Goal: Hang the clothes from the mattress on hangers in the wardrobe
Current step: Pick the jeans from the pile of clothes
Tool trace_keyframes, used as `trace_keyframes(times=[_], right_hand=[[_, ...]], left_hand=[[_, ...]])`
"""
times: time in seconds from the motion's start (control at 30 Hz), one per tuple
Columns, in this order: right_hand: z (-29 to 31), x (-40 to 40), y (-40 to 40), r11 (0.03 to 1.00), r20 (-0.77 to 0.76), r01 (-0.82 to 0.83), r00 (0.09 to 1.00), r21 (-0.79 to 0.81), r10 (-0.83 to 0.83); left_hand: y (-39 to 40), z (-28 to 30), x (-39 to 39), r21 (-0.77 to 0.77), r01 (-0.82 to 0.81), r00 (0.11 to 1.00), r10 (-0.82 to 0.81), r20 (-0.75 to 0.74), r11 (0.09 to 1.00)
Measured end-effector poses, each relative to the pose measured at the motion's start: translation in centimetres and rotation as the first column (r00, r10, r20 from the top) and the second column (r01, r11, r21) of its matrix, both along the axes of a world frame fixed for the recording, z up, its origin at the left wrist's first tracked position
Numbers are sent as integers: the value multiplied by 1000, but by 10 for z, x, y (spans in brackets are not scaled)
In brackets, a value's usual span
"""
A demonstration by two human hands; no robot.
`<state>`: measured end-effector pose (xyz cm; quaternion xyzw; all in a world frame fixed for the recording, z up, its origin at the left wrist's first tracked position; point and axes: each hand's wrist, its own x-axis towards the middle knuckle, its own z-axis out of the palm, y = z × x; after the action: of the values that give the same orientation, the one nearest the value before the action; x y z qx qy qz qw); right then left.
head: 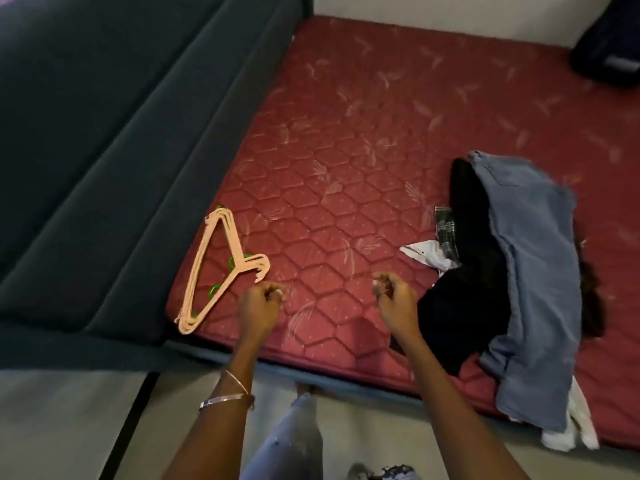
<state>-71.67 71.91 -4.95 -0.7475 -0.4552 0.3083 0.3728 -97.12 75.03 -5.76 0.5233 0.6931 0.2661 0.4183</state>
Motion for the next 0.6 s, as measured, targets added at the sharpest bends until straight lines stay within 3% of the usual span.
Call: trace_keyframes(times=[0.17, 0.3, 0.5, 0.6], right_hand=[[-37, 49, 37, 973, 60, 190, 981, -132, -183], [-53, 100, 42, 896, 95, 374, 927, -240, -362], [-63, 224, 45, 691, 273, 668, 744, -277, -610], [-71, 294, 54, 672, 394, 691, 714, -265, -579]], left_hand=[[82, -11, 54, -78, 189, 982, -190, -3, 979], [134, -43, 101, -271, 330, 942, -333, 37, 904], [164, -64, 202, -522, 268, 962, -249, 107, 810], [170, -71, 256, -577, 256, 967, -216, 139, 776]])
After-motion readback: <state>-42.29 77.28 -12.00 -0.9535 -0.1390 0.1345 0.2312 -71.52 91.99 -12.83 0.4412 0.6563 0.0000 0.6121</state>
